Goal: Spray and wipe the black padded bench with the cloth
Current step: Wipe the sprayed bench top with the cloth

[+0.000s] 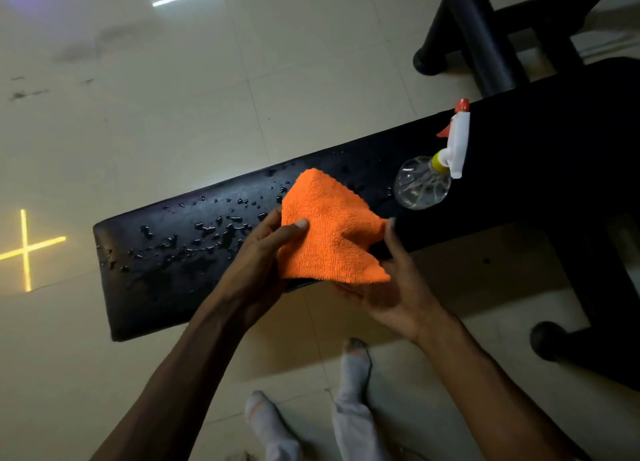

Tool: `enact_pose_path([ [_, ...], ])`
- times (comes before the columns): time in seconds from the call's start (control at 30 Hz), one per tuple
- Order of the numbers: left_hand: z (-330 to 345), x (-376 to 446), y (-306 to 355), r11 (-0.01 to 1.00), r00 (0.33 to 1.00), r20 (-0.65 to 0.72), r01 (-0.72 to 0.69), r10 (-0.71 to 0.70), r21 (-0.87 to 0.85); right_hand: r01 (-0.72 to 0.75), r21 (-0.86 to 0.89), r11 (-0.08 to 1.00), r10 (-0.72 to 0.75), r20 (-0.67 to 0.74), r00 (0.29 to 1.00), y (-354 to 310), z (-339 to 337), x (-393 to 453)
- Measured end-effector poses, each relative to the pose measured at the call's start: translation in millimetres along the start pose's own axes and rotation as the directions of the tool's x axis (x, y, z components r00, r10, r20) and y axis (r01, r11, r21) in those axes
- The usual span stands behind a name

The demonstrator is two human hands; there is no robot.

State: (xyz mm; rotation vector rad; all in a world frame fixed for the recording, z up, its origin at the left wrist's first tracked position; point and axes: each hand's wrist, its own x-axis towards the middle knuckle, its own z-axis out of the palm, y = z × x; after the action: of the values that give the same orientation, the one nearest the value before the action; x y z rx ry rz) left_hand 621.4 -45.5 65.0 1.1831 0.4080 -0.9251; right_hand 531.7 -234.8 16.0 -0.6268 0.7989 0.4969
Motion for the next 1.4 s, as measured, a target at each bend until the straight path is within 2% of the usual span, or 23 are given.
enact_pose_path([
  [0.03, -6, -2, -1, 1.000, 0.999, -0.028, 0.016, -0.015, 0.021, -0.010, 0.089, 0.996, 0.004, 0.068, 0.998, 2, 7, -1],
  [0.1, -21, -2, -5, 0.996, 0.995, -0.092, 0.041, -0.034, 0.074, 0.013, 0.150, 0.989, -0.023, 0.066, 0.998, 2, 21, 1],
  [0.23, -56, 7, -13, 0.982, 0.986, -0.165, -0.002, 0.034, 0.189, 0.179, -0.162, 0.971, -0.196, -0.097, 0.976, 5, 44, 9],
  [0.3, -72, 12, -16, 0.960, 0.973, -0.203, -0.054, 0.113, 0.275, 0.263, -0.382, 0.886, -0.339, -0.148, 0.929, -4, 54, 9],
  [0.33, -80, 15, -16, 0.938, 0.965, -0.214, -0.073, 0.153, 0.340, 0.291, -0.551, 0.782, -0.439, -0.157, 0.885, -11, 59, 10],
  [0.4, -93, 24, -16, 0.823, 0.946, -0.207, -0.095, 0.249, 0.560, 0.279, -0.864, 0.420, -0.650, -0.072, 0.756, -27, 68, 16],
  [0.43, -99, 28, -15, 0.742, 0.934, -0.196, -0.097, 0.297, 0.664, 0.237, -0.944, 0.230, -0.727, -0.005, 0.687, -33, 72, 20],
  [0.5, -108, 34, -13, 0.624, 0.914, -0.180, -0.096, 0.363, 0.775, 0.159, -0.987, -0.020, -0.793, 0.112, 0.599, -39, 80, 32],
  [0.53, -112, 36, -12, 0.588, 0.909, -0.168, -0.098, 0.380, 0.803, 0.125, -0.987, -0.100, -0.786, 0.156, 0.598, -38, 85, 39],
  [0.57, -116, 38, -12, 0.544, 0.907, -0.149, -0.099, 0.394, 0.833, 0.087, -0.984, -0.158, -0.748, 0.177, 0.640, -36, 91, 47],
  [0.67, -129, 45, -12, 0.394, 0.916, -0.092, -0.076, 0.391, 0.916, 0.006, -0.958, -0.285, -0.482, 0.148, 0.864, -17, 97, 70],
  [0.7, -133, 46, -13, 0.361, 0.919, -0.077, -0.074, 0.387, 0.930, -0.011, -0.945, -0.327, -0.425, 0.137, 0.895, -11, 97, 75],
  [0.77, -138, 49, -13, 0.300, 0.919, -0.037, -0.090, 0.393, 0.950, -0.030, -0.944, -0.330, -0.474, 0.138, 0.870, -6, 96, 81],
  [0.9, -145, 55, -15, 0.165, 0.905, 0.056, -0.137, 0.422, 0.977, -0.063, -0.952, -0.299, -0.664, 0.160, 0.731, -14, 89, 98],
  [0.97, -148, 59, -15, 0.114, 0.887, 0.076, -0.143, 0.455, 0.983, -0.053, -0.957, -0.285, -0.673, 0.161, 0.722, -19, 84, 110],
  [1.03, -150, 65, -17, 0.075, 0.864, 0.077, -0.132, 0.497, 0.988, -0.052, -0.952, -0.302, -0.648, 0.165, 0.743, -19, 76, 123],
  [1.17, -155, 74, -28, 0.017, 0.846, 0.056, -0.077, 0.530, 0.997, -0.086, -0.894, -0.440, -0.598, 0.220, 0.770, -5, 58, 150],
  [1.3, -160, 85, -44, -0.035, 0.831, 0.033, -0.016, 0.555, 0.999, -0.130, -0.848, -0.513, -0.666, 0.298, 0.684, 11, 44, 166],
  [1.4, -160, 89, -52, -0.044, 0.813, 0.022, 0.005, 0.582, 0.999, -0.129, -0.811, -0.571, -0.660, 0.359, 0.660, -2, 32, 174],
])
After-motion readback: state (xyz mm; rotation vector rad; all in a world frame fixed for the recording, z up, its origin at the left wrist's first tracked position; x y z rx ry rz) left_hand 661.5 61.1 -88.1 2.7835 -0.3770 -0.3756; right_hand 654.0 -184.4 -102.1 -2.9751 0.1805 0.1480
